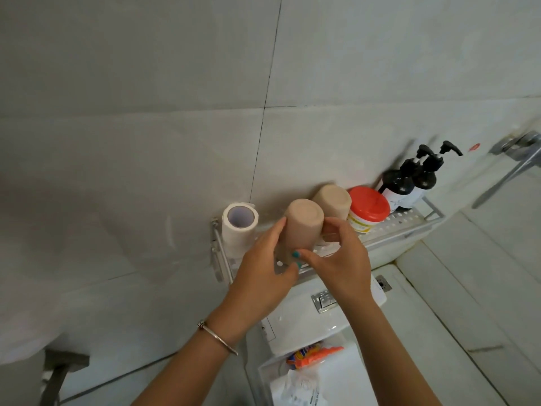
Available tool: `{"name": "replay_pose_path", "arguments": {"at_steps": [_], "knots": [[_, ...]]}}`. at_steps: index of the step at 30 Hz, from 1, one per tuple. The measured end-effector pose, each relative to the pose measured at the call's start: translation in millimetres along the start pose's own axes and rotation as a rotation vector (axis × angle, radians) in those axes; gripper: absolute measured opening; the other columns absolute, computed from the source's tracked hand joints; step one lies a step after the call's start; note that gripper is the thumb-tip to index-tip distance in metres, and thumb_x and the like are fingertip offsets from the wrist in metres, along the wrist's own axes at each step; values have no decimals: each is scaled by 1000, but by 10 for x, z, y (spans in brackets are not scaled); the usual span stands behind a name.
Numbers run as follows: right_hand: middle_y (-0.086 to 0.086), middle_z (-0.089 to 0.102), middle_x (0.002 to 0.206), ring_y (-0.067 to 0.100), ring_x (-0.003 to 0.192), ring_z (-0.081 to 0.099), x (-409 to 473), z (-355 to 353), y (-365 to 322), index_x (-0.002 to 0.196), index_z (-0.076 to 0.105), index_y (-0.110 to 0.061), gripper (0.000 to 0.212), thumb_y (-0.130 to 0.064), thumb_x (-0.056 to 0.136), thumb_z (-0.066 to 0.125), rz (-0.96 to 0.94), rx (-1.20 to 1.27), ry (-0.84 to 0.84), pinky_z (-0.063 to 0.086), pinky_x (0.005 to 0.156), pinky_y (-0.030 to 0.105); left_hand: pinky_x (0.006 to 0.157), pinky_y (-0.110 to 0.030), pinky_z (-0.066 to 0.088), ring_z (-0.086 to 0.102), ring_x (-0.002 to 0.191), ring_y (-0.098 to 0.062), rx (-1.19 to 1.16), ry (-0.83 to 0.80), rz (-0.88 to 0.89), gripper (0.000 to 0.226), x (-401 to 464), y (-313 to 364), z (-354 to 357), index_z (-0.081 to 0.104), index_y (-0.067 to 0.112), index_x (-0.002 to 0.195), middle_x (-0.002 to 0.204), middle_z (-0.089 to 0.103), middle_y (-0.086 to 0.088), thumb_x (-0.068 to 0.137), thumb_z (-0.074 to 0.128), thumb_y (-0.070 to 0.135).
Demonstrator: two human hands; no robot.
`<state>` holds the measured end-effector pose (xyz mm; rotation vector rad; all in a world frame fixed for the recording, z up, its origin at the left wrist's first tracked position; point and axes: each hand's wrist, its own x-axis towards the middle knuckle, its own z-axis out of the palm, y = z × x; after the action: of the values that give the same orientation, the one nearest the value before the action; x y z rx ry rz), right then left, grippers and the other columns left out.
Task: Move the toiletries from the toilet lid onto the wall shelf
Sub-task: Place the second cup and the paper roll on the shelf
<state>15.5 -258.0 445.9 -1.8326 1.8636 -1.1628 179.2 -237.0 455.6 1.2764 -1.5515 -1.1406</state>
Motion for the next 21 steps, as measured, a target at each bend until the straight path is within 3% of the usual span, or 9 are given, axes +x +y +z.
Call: {"name": "replay_pose_path", "arguments": {"at_steps": [2, 6, 9, 13, 17, 19, 21], "knots": [[-14, 63, 98, 5, 89, 58, -9, 9, 27, 106, 58, -31, 58, -48, 58, 86, 3, -61, 53, 50, 76, 27, 93, -9, 41, 46, 126, -2, 17, -6, -2, 75, -9, 20, 54, 24, 35, 148, 143, 44, 10, 87, 62, 12], [-9, 64, 98, 11, 91, 58, -39, 79, 47, 103, 64, -24, 53, -49, 60, 84, -19, -67, 141, 52, 79, 39, 80, 0, 40, 52, 112, -4, 80, -57, -21, 79, -37, 60, 145, 4, 38, 150, 141, 46, 3, 93, 55, 20], [3, 57, 112, 24, 106, 53, 3, 123, 29, 112, 58, -16, 74, -49, 53, 87, 28, -130, 227, 47, 88, 44, 82, 1, 39, 50, 108, 3, 59, -59, -33, 81, 9, 95, 170, 0, 40, 149, 142, 41, 8, 93, 57, 22], [5, 43, 135, 27, 127, 44, 43, 128, 38, 133, 37, -16, 108, -51, 46, 90, 95, -83, 210, 44, 99, 50, 98, -13, 41, 44, 123, 3, 37, -59, -27, 84, 12, 122, 162, -3, 47, 147, 156, 23, 11, 93, 57, 24], [-5, 43, 143, 17, 129, 46, 81, -16, 114, 144, 27, -29, 118, -52, 48, 91, 70, 40, 125, 45, 102, 45, 92, 8, 19, 14, 121, 27, 66, -74, 29, 80, -41, 139, 161, -1, 54, 144, 160, 3, 18, 95, 52, 20], [-9, 47, 141, 11, 124, 50, 123, -127, 151, 144, 27, -38, 114, -42, 51, 93, 54, 88, 67, 47, 98, 36, 85, 13, 12, 3, 111, 39, 81, -86, 39, 78, -35, 136, 165, 1, 53, 145, 159, 2, 18, 95, 51, 19], [-13, 51, 136, 4, 116, 55, 172, -218, 199, 141, 30, -45, 105, -32, 57, 93, 52, 108, 28, 47, 92, 28, 83, 14, 9, 2, 111, 40, 106, -99, 46, 79, -9, 137, 171, -1, 53, 144, 158, 3, 18, 95, 51, 18]]}}
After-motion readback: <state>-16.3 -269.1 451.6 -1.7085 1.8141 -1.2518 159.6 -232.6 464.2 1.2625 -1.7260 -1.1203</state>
